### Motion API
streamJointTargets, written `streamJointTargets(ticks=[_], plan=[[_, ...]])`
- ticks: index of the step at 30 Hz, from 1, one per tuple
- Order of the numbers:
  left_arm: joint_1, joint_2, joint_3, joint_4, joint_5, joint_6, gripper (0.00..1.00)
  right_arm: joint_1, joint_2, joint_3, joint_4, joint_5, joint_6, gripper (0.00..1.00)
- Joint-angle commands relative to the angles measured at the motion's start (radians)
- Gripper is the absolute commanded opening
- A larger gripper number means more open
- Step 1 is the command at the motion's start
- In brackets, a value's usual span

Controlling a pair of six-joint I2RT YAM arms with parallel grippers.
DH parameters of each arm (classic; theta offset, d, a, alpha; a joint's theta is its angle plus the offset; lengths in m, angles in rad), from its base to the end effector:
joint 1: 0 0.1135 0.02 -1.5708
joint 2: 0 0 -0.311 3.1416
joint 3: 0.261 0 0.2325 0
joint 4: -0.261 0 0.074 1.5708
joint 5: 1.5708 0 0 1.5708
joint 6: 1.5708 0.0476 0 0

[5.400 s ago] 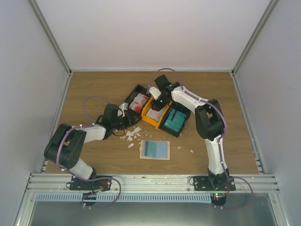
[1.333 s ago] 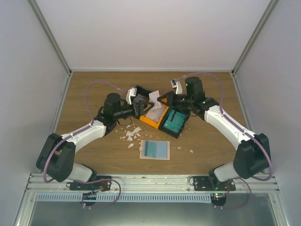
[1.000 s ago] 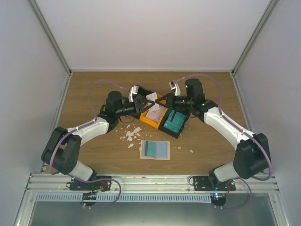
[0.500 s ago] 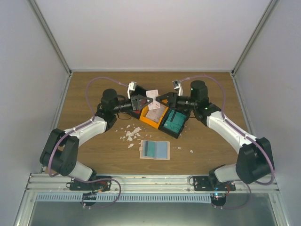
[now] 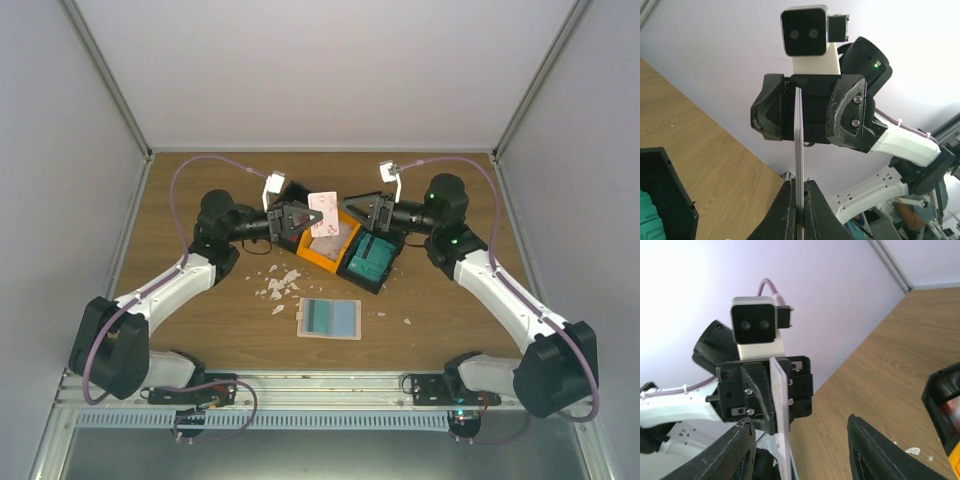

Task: Put the credit cards into the card holder
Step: Pick up the credit card from the storage box.

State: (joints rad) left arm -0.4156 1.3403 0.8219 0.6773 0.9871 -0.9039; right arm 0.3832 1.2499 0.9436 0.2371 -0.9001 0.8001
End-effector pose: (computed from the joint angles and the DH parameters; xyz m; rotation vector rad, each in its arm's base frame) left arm 0.2335 -0.1465 0.3729 0.5508 1.6689 -1.7003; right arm 0.2249 0.1309 0.3909 -0.4026 1.8430 1.5846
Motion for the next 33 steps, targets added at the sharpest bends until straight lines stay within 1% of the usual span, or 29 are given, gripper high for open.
streamJointTargets(ticks=[1, 6, 9, 12, 13, 15, 16, 18, 20, 23, 26, 33], plan=[[0.003, -0.036, 0.009, 0.067, 0.079, 0.047, 0.00, -0.001, -0.034, -0.003, 0.089, -0.093, -0.058, 0.48], [-0.001, -0.048, 0.014, 0.075, 0.118, 0.056, 0.00, 0.000, -0.030, 0.015, 0.056, -0.096, -0.079, 0.27], [-0.006, -0.050, 0.018, 0.069, 0.127, 0.065, 0.00, 0.004, -0.022, 0.015, 0.059, -0.098, -0.081, 0.23], [-0.011, -0.042, 0.019, 0.063, 0.131, 0.068, 0.00, 0.011, -0.018, 0.018, 0.071, -0.110, -0.082, 0.24], [-0.011, -0.040, 0.019, 0.060, 0.128, 0.067, 0.00, 0.012, -0.018, 0.019, 0.078, -0.117, -0.082, 0.26], [-0.011, -0.038, 0.019, 0.058, 0.122, 0.065, 0.00, 0.015, -0.025, 0.015, 0.094, -0.128, -0.079, 0.34], [-0.011, -0.038, 0.017, 0.056, 0.118, 0.065, 0.00, 0.015, -0.032, 0.011, 0.098, -0.125, -0.081, 0.37], [-0.011, -0.039, 0.016, 0.056, 0.117, 0.066, 0.00, 0.016, -0.043, 0.007, 0.095, -0.115, -0.085, 0.37], [-0.013, -0.041, 0.016, 0.056, 0.118, 0.068, 0.00, 0.017, -0.044, 0.007, 0.090, -0.111, -0.088, 0.35], [-0.014, -0.044, 0.016, 0.053, 0.120, 0.069, 0.00, 0.016, -0.033, 0.014, 0.080, -0.108, -0.088, 0.26], [-0.015, -0.048, 0.014, 0.051, 0.121, 0.071, 0.00, 0.018, -0.019, 0.023, 0.070, -0.107, -0.089, 0.21], [-0.018, -0.052, 0.008, 0.045, 0.126, 0.077, 0.00, 0.024, 0.006, 0.054, 0.024, -0.099, -0.116, 0.17]])
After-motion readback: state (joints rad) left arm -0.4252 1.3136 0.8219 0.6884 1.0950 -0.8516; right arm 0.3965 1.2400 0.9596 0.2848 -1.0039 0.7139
